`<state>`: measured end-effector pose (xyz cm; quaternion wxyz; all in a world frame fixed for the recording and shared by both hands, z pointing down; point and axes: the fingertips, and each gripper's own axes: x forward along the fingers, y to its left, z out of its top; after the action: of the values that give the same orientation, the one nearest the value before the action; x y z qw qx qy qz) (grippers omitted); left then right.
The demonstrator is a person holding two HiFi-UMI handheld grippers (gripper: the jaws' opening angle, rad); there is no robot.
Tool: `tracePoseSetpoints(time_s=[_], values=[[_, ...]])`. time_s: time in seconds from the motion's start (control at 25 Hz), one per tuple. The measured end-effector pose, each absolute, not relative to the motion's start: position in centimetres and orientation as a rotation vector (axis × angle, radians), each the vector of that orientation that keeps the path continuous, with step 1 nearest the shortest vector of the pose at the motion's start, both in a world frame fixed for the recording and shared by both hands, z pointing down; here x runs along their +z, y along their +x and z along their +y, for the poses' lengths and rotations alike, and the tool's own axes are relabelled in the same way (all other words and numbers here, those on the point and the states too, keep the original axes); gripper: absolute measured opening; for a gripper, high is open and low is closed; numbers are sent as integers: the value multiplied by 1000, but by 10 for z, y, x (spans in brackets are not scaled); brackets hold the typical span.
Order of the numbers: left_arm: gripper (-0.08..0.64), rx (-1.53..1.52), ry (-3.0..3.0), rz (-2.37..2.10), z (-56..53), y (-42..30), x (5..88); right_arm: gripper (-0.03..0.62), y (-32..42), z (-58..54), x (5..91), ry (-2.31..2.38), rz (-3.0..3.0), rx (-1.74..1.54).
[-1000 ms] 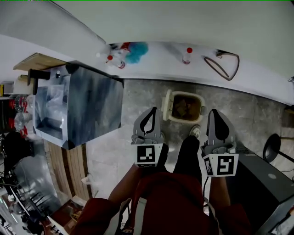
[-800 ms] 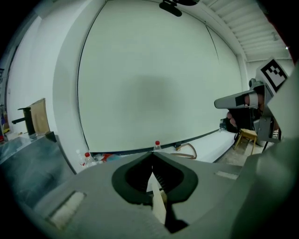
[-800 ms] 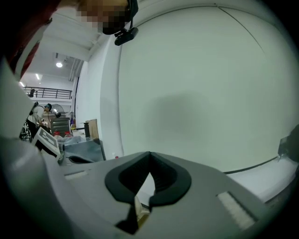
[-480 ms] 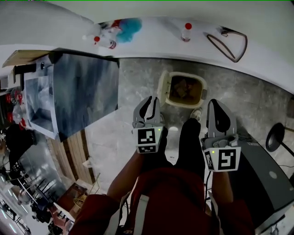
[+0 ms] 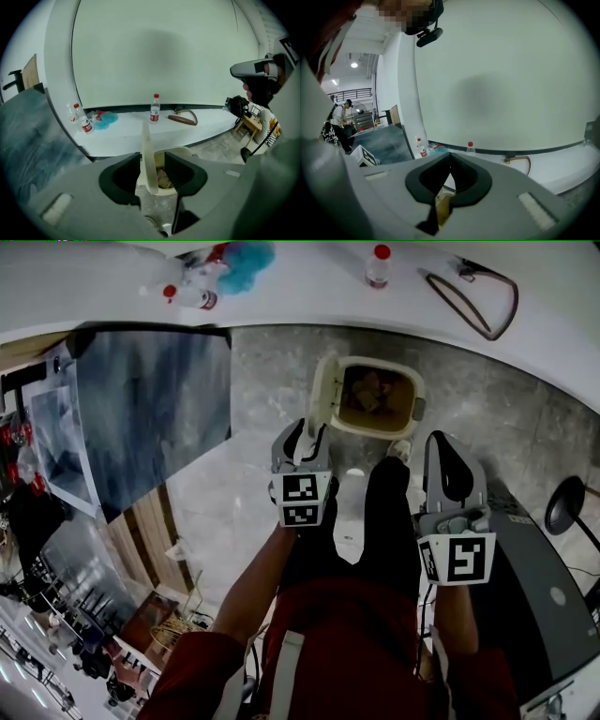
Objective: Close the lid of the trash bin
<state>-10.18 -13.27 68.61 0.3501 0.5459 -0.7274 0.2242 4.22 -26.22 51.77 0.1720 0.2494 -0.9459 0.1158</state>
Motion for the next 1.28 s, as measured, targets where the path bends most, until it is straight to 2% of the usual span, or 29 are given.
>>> tracePoseSetpoints(time_s=[0.8,1.28], values=[[169,576,1443,-1791,-147,-76,707,0,62,-268,541,735,-2621,351],[169,571,1569,-1644,-184,3,724,0,105,-282,560,802,-2575,391]])
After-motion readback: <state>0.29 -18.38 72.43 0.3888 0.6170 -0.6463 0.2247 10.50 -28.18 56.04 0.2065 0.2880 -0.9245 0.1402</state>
